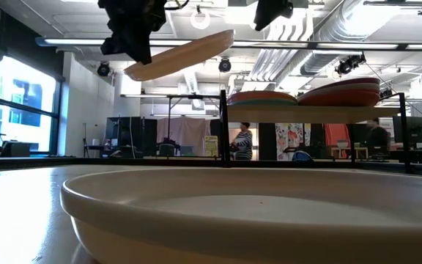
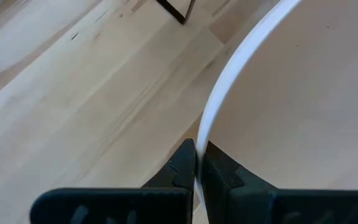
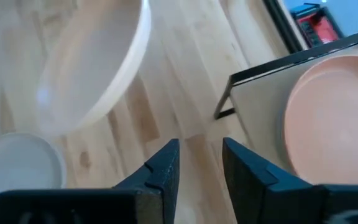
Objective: Place and stack plates onto a shelf
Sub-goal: Stack the beige plate on top of the light orange plate on the shelf
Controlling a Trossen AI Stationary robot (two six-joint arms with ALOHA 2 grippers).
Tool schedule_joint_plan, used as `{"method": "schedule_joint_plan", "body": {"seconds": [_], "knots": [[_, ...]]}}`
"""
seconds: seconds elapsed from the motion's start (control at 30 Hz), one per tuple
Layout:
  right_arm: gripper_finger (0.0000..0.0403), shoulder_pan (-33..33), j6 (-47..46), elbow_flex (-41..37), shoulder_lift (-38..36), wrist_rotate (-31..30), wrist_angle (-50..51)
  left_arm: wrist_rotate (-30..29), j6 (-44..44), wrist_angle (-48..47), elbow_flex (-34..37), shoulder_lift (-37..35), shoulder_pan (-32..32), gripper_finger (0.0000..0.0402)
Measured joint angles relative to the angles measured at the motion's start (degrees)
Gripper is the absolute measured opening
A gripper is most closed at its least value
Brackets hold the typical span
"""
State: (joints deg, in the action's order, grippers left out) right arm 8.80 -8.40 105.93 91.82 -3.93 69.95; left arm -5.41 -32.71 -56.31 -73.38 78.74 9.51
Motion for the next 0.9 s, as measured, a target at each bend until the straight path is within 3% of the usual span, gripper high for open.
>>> {"method": "schedule_joint_plan", "body": {"seconds": [0.23, 0.4, 0.67, 0.9], "knots": [[0.0142, 1.3, 2.4, 0.0, 3.0, -2.0, -0.6, -1.2, -1.7, 0.0, 0.0, 0.2, 2.1, 0.0001], [0.0171, 1.4, -1.3, 0.0, 5.3, -4.9, -2.3, -1.4, -2.3, 0.0, 0.0, 1.5, 4.0, 0.0001], [0.0164, 0.9, -9.3, 0.0, 9.4, -4.5, -2.4, -1.4, -1.2, 0.5, 0.0, 5.6, 5.2, 0.0001], [0.0150, -0.8, -9.8, 0.0, 12.5, -4.2, -2.7, -1.4, -1.1, 1.0, 0.0, 6.8, 5.2, 0.0001]]}}
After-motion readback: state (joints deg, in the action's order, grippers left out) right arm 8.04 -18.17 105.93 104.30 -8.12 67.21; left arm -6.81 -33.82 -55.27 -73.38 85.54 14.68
